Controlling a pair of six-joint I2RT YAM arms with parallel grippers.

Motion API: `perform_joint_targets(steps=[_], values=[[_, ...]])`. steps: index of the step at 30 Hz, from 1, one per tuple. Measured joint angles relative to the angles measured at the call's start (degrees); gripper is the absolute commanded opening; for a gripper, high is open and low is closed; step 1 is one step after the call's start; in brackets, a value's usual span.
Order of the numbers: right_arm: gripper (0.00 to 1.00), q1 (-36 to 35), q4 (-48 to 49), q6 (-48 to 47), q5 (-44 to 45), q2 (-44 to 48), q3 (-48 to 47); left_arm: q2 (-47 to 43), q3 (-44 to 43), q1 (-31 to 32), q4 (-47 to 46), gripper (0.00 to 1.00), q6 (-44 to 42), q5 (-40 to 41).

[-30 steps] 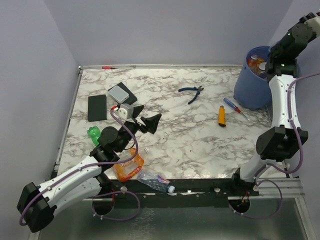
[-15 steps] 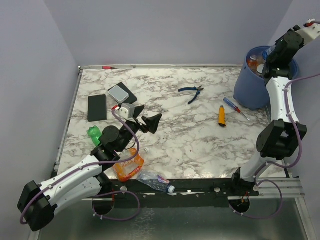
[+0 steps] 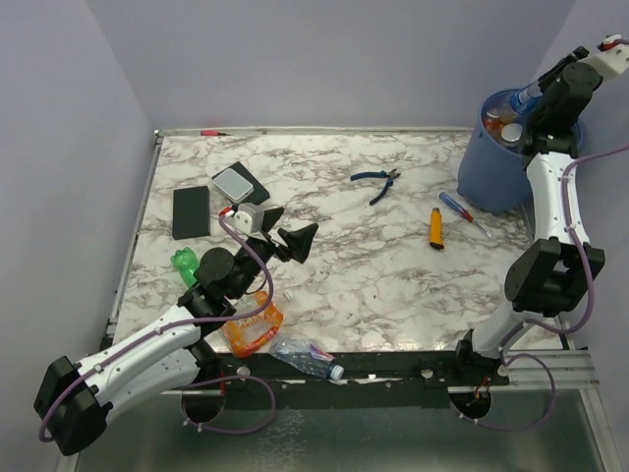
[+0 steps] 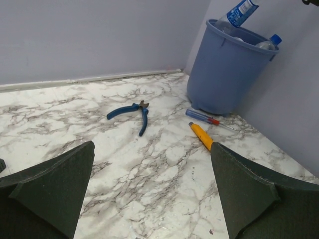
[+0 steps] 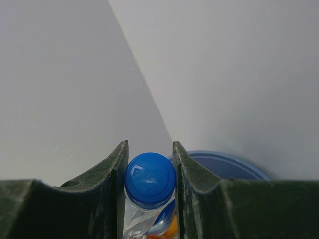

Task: Put the plastic bottles in the bin
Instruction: Place the plastic bottle in the trash bin.

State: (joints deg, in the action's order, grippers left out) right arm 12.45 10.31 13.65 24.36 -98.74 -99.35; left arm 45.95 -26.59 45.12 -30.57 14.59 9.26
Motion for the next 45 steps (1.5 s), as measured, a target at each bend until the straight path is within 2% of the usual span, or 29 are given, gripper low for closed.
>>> perform_joint_targets(steps=[8,15,19,27,33,34,36,38,40,42,45], values=[[0.0,0.55,2.56,-6.12,4.35,1.18,-0.79,-0.87,0.0,0.0,0.0,0.99,0.22,0.0],[0.0,4.83,1.99,-8.72,4.79,0.26,-2.36,-0.83,0.0,0.0,0.0,0.99,0.46,-0.02],[0.0,6.62,1.33,-8.57,3.21,-0.57,-1.68,-0.37,0.0,0.0,-0.02,0.99,0.46,-0.15],[0.0,6.64,0.57,-5.01,-2.89,-2.03,7.17,1.7,-0.02,0.0,0.04,0.99,0.46,-1.03],[0.01,6.82,0.13,-3.58,-5.86,-2.84,10.05,1.75,-0.09,0.0,0.02,0.99,0.5,-1.25],[0.03,6.82,0.11,-3.56,-6.19,-2.84,10.08,1.75,-0.09,0.0,0.02,0.99,0.55,-1.31],[0.16,6.82,-0.11,-3.54,-7.08,-2.84,10.05,1.75,-0.09,0.0,0.02,0.99,0.61,-1.33],[0.4,6.82,-0.39,-3.5,-7.76,-2.84,10.05,1.75,-0.09,0.0,0.02,0.99,0.61,-1.36],[0.58,6.82,-0.79,-3.45,-8.22,-2.84,10.01,1.75,-0.11,0.0,0.02,0.99,0.63,-1.4],[0.67,6.8,-2.05,-2.84,-8.85,-2.84,9.79,1.75,-0.11,0.0,0.02,0.99,0.63,-1.55],[0.76,6.75,-4.59,-2.45,-9.2,-2.84,9.25,1.75,-0.15,0.0,0.04,0.99,0.7,-1.92]])
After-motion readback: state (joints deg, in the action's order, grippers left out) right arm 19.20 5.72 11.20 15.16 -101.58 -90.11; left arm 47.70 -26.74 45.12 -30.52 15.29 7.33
